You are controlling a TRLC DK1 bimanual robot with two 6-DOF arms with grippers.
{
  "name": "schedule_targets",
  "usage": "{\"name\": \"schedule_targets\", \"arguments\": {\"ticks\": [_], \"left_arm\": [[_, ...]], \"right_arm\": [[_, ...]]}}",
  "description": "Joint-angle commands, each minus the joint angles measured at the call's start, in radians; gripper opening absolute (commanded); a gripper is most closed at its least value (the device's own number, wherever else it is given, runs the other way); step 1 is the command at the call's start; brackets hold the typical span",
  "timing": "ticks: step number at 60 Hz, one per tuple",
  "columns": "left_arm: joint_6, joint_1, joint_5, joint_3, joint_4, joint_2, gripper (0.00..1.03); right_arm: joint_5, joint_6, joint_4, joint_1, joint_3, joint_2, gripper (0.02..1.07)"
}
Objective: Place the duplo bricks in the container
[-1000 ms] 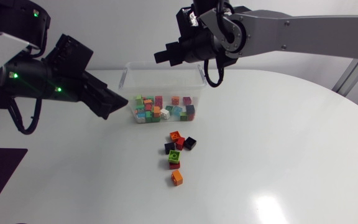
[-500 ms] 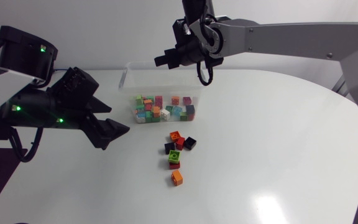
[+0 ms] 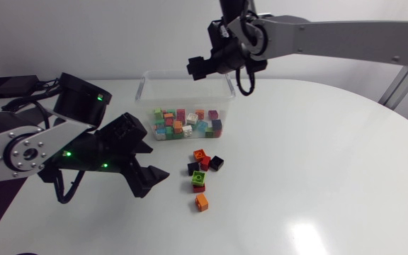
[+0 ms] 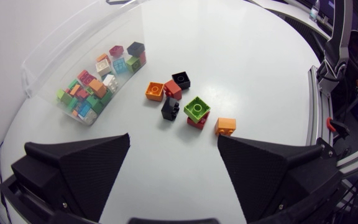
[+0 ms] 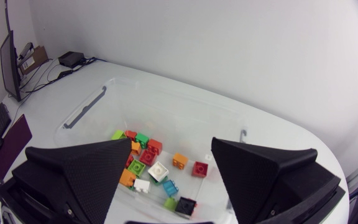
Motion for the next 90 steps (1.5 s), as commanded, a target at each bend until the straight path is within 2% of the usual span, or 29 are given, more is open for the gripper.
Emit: {"name": "schedule_targets", "arguments": {"ticks": [1, 8, 22, 36, 50, 67, 78, 84, 90], "left_arm": [[0.021, -0.018, 0.002, -0.023, 0.026, 0.063, 0.98], [0.009, -0.038, -0.010, 0.016, 0.035, 0.143, 0.98], [0.006, -0.133, -0.032, 0.036, 0.082, 0.267, 0.98], [-0.006, -0.208, -0.053, 0.071, 0.095, 0.390, 0.98], [-0.022, -0.236, -0.058, 0.151, 0.095, 0.482, 0.98], [-0.023, -0.256, -0.058, 0.188, 0.095, 0.546, 0.96], [-0.028, -0.259, -0.058, 0.189, 0.095, 0.566, 0.86], [-0.032, -0.262, -0.058, 0.192, 0.095, 0.571, 0.85], [-0.037, -0.267, -0.056, 0.194, 0.095, 0.579, 0.67]], "right_arm": [[-0.015, -0.017, 0.006, -0.042, -0.115, -0.141, 1.01], [-0.041, -0.020, 0.032, -0.083, -0.270, -0.272, 1.01], [-0.118, -0.037, 0.071, -0.149, -0.555, -0.537, 1.01], [-0.195, -0.056, 0.113, -0.233, -0.771, -0.683, 1.01], [-0.270, -0.091, 0.139, -0.327, -0.936, -0.792, 1.01], [-0.314, -0.134, 0.156, -0.408, -1.081, -0.907, 1.01], [-0.350, -0.137, 0.167, -0.437, -1.115, -0.922, 1.01], [-0.351, -0.137, 0.171, -0.434, -1.124, -0.916, 1.01], [-0.350, -0.134, 0.180, -0.424, -1.130, -0.911, 1.01]]}}
